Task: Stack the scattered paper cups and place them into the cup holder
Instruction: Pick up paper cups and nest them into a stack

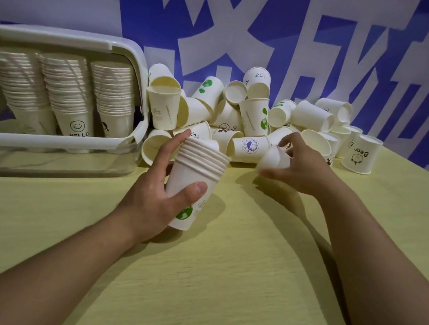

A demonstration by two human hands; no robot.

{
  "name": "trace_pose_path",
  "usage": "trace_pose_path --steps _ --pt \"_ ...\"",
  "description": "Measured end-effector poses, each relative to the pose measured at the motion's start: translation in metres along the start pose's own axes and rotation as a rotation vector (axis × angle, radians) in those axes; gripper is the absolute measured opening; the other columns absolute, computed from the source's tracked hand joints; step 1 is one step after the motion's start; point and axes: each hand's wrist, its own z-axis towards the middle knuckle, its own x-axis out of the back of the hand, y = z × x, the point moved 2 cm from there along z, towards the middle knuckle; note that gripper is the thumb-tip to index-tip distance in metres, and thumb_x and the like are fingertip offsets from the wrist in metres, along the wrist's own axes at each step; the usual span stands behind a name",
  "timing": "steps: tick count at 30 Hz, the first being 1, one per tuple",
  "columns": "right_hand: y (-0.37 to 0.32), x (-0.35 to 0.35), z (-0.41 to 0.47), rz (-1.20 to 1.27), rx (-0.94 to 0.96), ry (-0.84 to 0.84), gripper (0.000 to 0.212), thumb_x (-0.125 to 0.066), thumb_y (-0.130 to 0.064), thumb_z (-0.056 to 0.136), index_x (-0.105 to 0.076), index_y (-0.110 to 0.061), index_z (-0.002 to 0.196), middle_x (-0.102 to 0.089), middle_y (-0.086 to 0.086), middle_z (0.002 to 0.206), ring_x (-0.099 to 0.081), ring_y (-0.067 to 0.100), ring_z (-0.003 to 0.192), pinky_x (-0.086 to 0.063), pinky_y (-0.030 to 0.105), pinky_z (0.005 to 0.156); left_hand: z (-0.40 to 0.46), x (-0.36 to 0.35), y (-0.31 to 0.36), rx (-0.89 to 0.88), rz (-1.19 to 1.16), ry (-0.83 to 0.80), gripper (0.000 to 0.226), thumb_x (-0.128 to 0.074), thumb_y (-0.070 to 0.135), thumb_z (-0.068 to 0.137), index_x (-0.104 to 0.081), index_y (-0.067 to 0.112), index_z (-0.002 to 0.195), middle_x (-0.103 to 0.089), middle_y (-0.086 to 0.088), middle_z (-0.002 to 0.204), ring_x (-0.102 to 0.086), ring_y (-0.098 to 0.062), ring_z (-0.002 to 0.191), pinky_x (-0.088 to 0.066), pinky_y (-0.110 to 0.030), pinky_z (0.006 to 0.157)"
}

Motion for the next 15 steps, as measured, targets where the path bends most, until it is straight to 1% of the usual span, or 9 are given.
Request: trace_pose_path --steps 1,2,4,6,8,10,11,13,15 --pt "-0.006 0.001 -0.003 0.129 0.039 0.036 0.073 -0.082 -0.046 0.074 -0.039 -0.033 0.131 -0.054 -0.002 0.119 -0.057 0.020 0.095 -0.051 0.029 0.072 -0.001 0.000 0.000 -0.003 0.001 -0.006 0.080 -0.061 0.072 0.065 -0.018 0.076 0.133 -0.051 0.036 0.119 -0.058 0.008 0.105 -0.054 -0.038 0.089" --pt "-0.014 0.002 -0.007 0.265 0.081 0.083 0.070 -0.078 -0.047 0.078 -0.039 -0.034 0.135 -0.052 -0.002 0.117 -0.059 0.018 0.093 -0.053 0.028 0.068 -0.001 -0.001 0.001 -0.009 0.000 -0.017 0.080 -0.061 0.071 0.065 -0.018 0.077 0.133 -0.053 0.034 0.119 -0.059 0.006 0.105 -0.055 -0.039 0.089" --pt "-0.027 0.003 -0.015 0.528 0.158 0.173 0.061 -0.072 -0.049 0.084 -0.042 -0.035 0.136 -0.054 0.002 0.118 -0.062 0.019 0.097 -0.059 0.033 0.070 -0.003 -0.002 0.002 -0.015 -0.002 -0.046 0.080 -0.062 0.070 0.064 -0.020 0.078 0.131 -0.058 0.031 0.116 -0.063 0.004 0.100 -0.056 -0.035 0.086" --pt "-0.040 -0.001 -0.022 0.758 0.228 0.223 0.055 -0.066 -0.052 0.086 -0.045 -0.033 0.134 -0.057 0.007 0.123 -0.064 0.022 0.103 -0.061 0.036 0.072 -0.004 -0.004 0.003 -0.020 0.002 -0.081 0.080 -0.063 0.069 0.063 -0.021 0.079 0.131 -0.061 0.027 0.115 -0.065 0.003 0.096 -0.056 -0.027 0.081" --pt "-0.052 -0.007 -0.029 0.933 0.259 0.229 0.061 -0.066 -0.064 0.080 -0.047 -0.035 0.130 -0.059 0.009 0.126 -0.064 0.024 0.108 -0.061 0.039 0.075 -0.004 -0.007 0.005 -0.031 0.018 -0.127 0.081 -0.063 0.069 0.063 -0.020 0.079 0.132 -0.057 0.030 0.122 -0.062 0.008 0.099 -0.054 -0.018 0.077" --pt "-0.062 -0.013 -0.034 1.052 0.265 0.200 0.072 -0.067 -0.076 0.068 -0.049 -0.038 0.127 -0.059 0.007 0.125 -0.063 0.025 0.113 -0.061 0.045 0.076 -0.004 -0.009 0.005 -0.041 0.032 -0.149 0.083 -0.063 0.070 0.064 -0.017 0.080 0.132 -0.053 0.035 0.125 -0.059 0.011 0.102 -0.052 -0.019 0.079" --pt "-0.066 -0.016 -0.036 1.086 0.269 0.177 0.073 -0.067 -0.076 0.067 -0.050 -0.037 0.127 -0.059 0.005 0.124 -0.062 0.025 0.113 -0.061 0.048 0.077 -0.003 -0.010 0.005 -0.042 0.029 -0.149 0.083 -0.063 0.070 0.064 -0.017 0.080 0.132 -0.054 0.037 0.124 -0.059 0.012 0.103 -0.052 -0.020 0.080" --pt "-0.073 -0.024 -0.040 1.107 0.294 0.122 0.066 -0.064 -0.066 0.075 -0.054 -0.030 0.129 -0.060 0.004 0.121 -0.064 0.024 0.112 -0.060 0.052 0.081 -0.003 -0.010 0.003 -0.048 0.025 -0.129 0.086 -0.064 0.070 0.065 -0.014 0.079 0.134 -0.054 0.041 0.122 -0.060 0.011 0.103 -0.053 -0.023 0.083" --pt "-0.077 -0.033 -0.044 1.043 0.326 0.074 0.057 -0.058 -0.054 0.086 -0.057 -0.023 0.134 -0.063 0.003 0.122 -0.065 0.020 0.111 -0.058 0.050 0.088 -0.001 -0.009 0.001 -0.058 0.026 -0.081 0.090 -0.064 0.069 0.066 -0.007 0.078 0.136 -0.049 0.048 0.122 -0.059 0.013 0.105 -0.053 -0.025 0.087"
